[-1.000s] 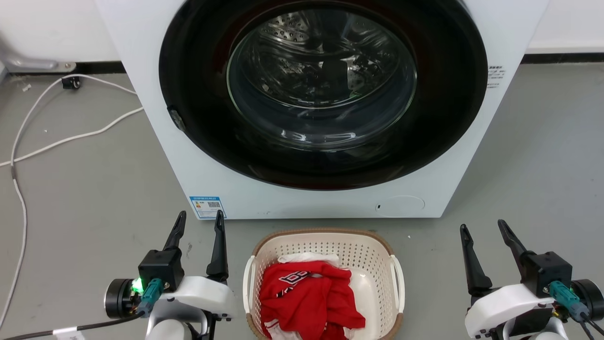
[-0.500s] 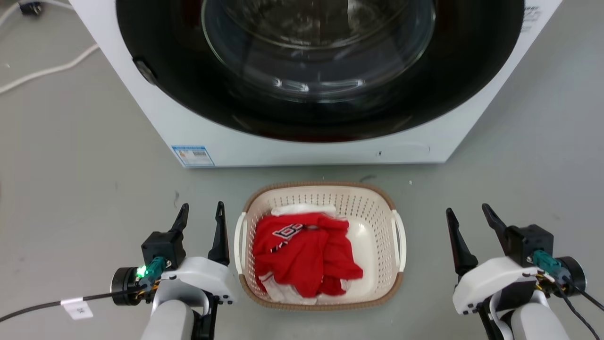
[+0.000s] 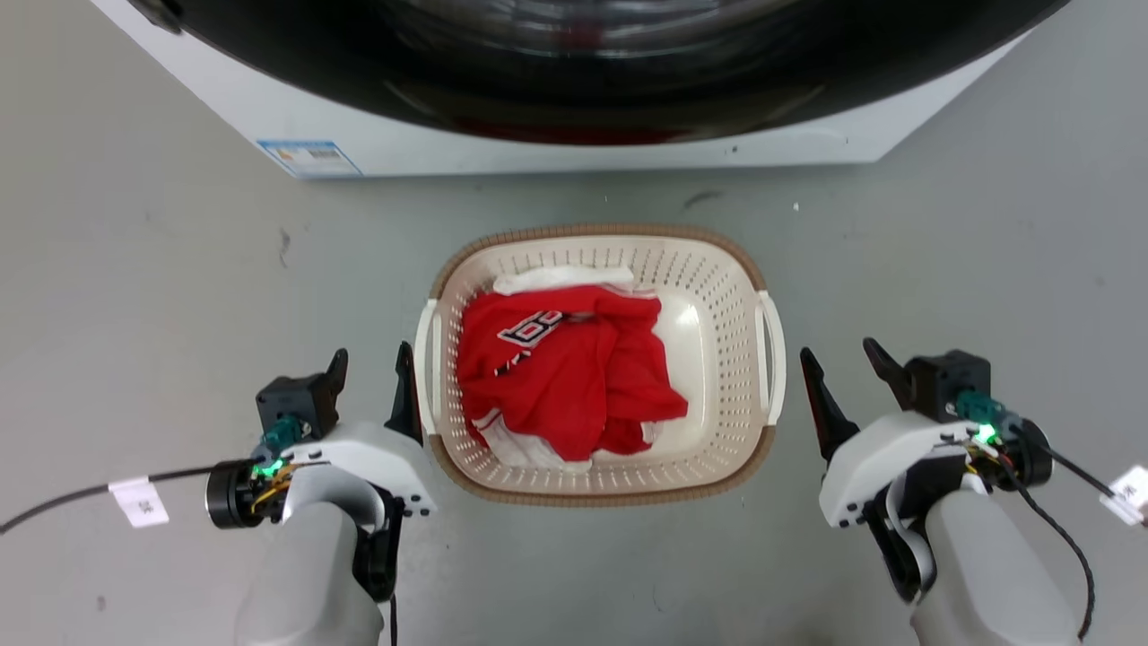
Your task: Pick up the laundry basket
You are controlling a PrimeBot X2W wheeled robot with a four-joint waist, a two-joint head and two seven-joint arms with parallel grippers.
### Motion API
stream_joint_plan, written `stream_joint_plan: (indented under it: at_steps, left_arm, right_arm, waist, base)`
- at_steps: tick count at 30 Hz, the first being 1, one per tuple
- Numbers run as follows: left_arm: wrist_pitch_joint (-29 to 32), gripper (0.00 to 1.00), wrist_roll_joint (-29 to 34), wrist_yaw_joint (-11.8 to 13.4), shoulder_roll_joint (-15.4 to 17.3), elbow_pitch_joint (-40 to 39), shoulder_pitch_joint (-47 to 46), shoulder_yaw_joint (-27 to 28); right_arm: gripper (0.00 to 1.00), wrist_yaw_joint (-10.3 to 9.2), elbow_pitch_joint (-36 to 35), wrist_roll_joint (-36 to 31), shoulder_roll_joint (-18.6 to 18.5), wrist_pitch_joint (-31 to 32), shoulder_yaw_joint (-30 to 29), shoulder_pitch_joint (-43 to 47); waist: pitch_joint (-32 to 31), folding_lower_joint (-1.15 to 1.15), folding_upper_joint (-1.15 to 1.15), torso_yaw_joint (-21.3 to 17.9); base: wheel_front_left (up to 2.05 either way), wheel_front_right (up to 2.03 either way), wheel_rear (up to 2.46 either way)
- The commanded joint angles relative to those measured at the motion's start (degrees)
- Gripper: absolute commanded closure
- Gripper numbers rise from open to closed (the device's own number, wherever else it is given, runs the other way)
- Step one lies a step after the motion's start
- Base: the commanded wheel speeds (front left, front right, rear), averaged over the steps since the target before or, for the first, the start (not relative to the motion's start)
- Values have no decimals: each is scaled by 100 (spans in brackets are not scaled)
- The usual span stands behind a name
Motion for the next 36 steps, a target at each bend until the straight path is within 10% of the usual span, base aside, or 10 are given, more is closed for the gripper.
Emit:
stream_joint_plan:
  at_steps: [1,36]
  left_arm:
    - [-15,0,-33,-27,18,44,-111,23]
    - [1264,0,-264,-615,541,3194,-3225,-424]
  right_arm:
    - [0,-3,52,64,0,-18,20,-123]
    - [0,-3,3294,1843,2,1134,2188,-3259]
  waist:
    - [263,-1,0,-42]
    - [1797,-1,0,-150]
  base:
    - [0,0,0]
    - [0,0,0]
